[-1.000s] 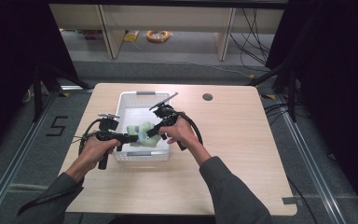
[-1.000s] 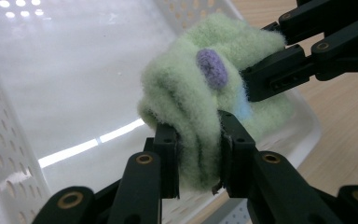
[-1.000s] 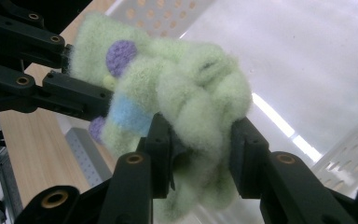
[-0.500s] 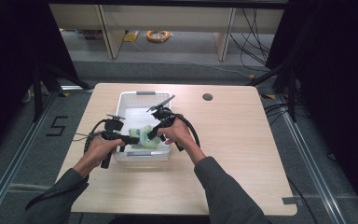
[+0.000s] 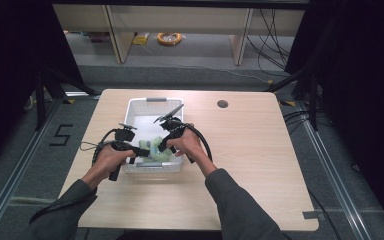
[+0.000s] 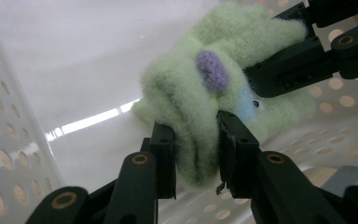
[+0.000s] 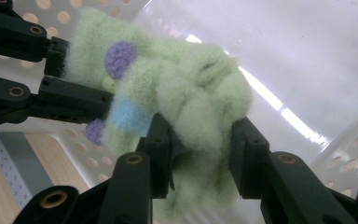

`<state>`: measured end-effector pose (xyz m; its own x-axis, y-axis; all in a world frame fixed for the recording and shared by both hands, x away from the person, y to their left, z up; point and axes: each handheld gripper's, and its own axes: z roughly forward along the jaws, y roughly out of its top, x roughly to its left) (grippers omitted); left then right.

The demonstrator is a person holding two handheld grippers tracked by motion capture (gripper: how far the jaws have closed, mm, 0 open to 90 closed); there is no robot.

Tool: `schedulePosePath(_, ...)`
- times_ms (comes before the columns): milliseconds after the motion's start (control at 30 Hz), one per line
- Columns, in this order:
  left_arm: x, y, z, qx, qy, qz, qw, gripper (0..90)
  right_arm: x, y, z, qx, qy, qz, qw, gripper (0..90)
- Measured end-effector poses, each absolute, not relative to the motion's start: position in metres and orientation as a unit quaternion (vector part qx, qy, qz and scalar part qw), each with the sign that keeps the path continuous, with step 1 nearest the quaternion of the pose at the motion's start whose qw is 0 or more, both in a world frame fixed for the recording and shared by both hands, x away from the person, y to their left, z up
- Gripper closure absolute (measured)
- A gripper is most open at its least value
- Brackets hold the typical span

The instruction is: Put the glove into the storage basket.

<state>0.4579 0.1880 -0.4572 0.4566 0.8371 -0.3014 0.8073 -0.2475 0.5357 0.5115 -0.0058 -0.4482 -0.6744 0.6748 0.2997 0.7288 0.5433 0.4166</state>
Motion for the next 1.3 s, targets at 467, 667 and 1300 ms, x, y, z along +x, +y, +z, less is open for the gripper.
schedulePosePath(467,0.457,0.192,-0.450,0.779,0.535,0.048,0.322,50.4,0.512,-0.002,-0.448,-0.401,-0.884,-0.238,0.031,62.2)
schedulePosePath(667,0.451,0.194,-0.438,0.775,0.529,0.055,0.342,47.7,0.512,-0.001,-0.447,-0.399,-0.887,-0.232,0.021,50.8)
schedulePosePath(1300,0.432,0.190,-0.425,0.770,0.512,0.061,0.377,44.3,0.509,-0.014,-0.414,-0.395,-0.880,-0.264,-0.008,47.1)
